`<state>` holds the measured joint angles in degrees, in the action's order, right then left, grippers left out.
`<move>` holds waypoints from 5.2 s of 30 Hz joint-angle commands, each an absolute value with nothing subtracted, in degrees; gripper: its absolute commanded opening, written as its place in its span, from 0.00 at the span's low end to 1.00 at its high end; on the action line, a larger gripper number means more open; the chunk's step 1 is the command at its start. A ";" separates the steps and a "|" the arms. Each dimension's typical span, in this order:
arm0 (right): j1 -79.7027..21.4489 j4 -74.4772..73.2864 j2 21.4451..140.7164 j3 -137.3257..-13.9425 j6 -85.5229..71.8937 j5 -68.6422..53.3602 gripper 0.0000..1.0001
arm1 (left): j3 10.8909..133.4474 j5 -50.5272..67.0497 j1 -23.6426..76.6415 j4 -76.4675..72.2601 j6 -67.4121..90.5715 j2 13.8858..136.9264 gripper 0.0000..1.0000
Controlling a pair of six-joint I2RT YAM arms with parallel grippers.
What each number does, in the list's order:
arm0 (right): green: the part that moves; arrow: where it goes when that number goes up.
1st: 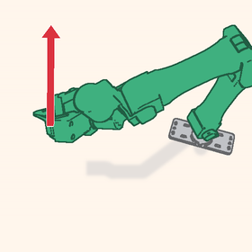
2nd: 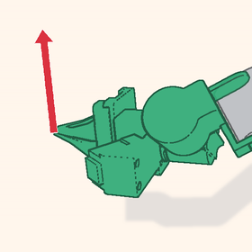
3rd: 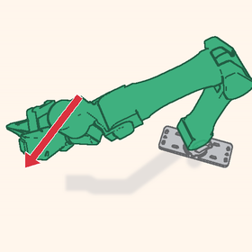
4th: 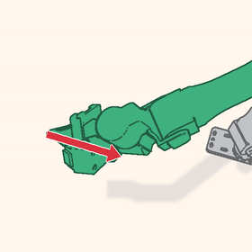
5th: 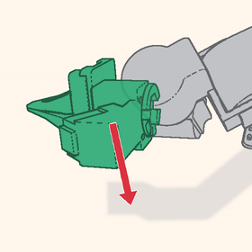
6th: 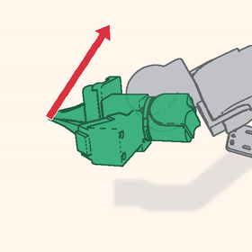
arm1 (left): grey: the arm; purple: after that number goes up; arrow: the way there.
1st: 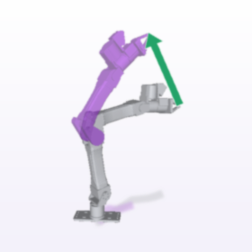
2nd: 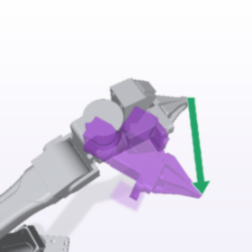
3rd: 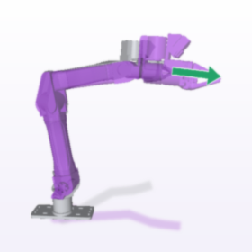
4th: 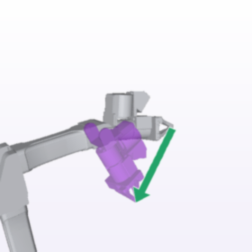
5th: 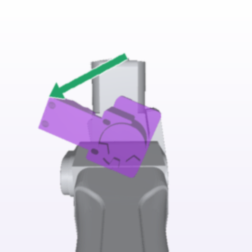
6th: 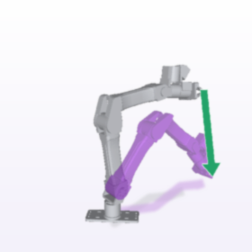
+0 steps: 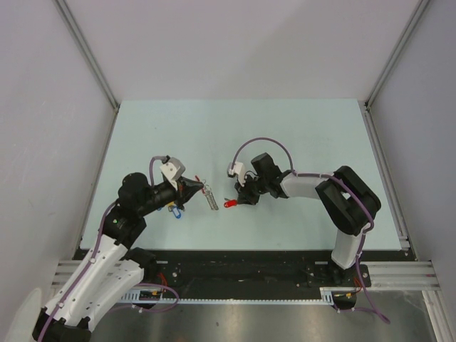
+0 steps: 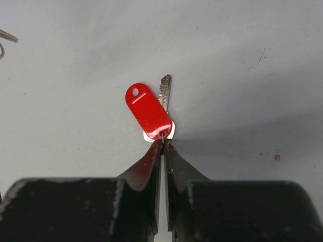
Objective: Put the keys on the keyring
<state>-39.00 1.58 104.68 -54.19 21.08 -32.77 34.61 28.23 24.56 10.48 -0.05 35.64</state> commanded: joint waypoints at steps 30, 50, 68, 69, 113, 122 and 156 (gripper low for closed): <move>-44.56 -17.65 71.82 -55.36 13.27 -13.62 0.00 | 43.32 43.85 24.26 8.26 -5.97 44.38 0.00; -47.98 -38.93 62.93 -70.66 20.21 -14.16 0.00 | 55.02 50.45 33.57 10.81 -22.67 58.36 0.00; -55.28 -42.72 66.97 -77.52 24.08 -10.90 0.00 | 47.99 53.00 35.24 10.90 -26.45 52.12 0.00; -55.54 -42.80 67.23 -77.78 24.08 -10.72 0.00 | 47.90 52.65 35.33 10.81 -26.80 51.68 0.00; -61.26 -37.88 67.94 -78.05 26.19 -9.14 0.00 | 47.02 52.29 35.86 9.49 -26.54 52.12 0.00; -61.26 -37.62 68.02 -77.96 26.19 -9.67 0.00 | 46.93 52.12 35.86 9.40 -26.37 52.21 0.00; -47.20 -52.29 78.56 -69.96 18.46 3.24 0.00 | 36.65 10.47 35.77 17.22 -8.44 28.66 0.00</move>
<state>-48.25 -47.88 75.61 -70.00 20.05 -2.63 38.11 19.94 35.62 17.30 -13.30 32.32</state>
